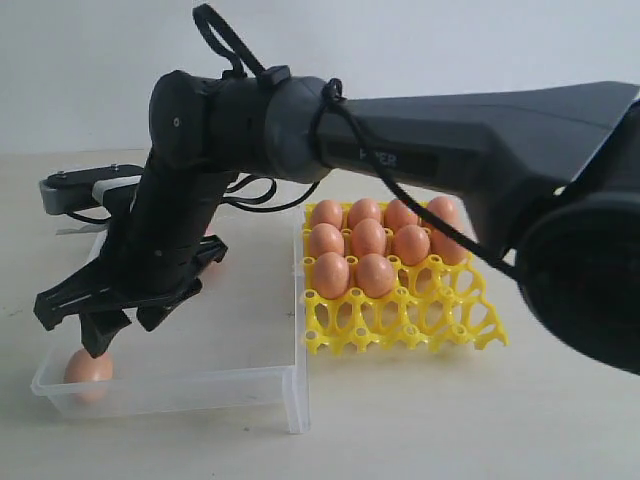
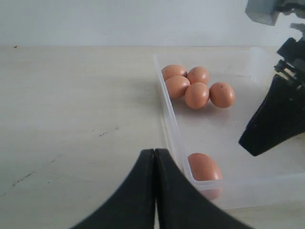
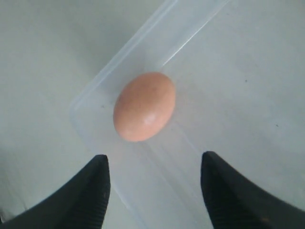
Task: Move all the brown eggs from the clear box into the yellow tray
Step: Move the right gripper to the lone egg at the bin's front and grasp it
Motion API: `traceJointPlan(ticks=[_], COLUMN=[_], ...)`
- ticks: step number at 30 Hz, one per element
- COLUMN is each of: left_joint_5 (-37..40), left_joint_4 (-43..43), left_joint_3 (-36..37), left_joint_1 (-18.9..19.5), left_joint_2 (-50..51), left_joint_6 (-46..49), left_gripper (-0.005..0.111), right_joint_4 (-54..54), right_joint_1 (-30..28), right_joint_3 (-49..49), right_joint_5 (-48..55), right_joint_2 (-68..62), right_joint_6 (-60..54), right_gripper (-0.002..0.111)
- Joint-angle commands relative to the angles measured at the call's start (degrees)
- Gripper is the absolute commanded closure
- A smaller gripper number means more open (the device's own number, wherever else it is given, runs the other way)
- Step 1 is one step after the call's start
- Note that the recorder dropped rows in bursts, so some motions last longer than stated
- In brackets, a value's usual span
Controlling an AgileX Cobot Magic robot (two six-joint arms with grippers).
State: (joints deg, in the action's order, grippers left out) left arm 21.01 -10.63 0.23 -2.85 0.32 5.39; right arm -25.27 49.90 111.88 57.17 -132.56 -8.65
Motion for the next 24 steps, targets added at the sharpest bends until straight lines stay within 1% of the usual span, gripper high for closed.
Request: traceJointPlan(ticks=[1, 10, 24], left_joint_5=[-0.2, -0.2, -0.2], left_joint_4=[-0.1, -0.1, -0.1], left_joint_3=[-0.2, -0.2, -0.2], left_joint_1=[0.1, 0.1, 0.1], left_joint_2=[-0.3, -0.3, -0.3], left_joint_6=[0.2, 0.2, 0.2], left_gripper=[0.107, 0.107, 0.107], right_joint_4=[-2.6, -11.1, -11.5], right_joint_1=[0.0, -0.1, -1.3], right_joint_3=[3.7, 3.9, 3.9], right_joint_5=[-0.4, -5.3, -8.5], right_joint_2=[-3.2, -6.9, -8.2], right_joint_6=[1.4, 1.3, 1.3], right_gripper=[0.049, 0.05, 0.05])
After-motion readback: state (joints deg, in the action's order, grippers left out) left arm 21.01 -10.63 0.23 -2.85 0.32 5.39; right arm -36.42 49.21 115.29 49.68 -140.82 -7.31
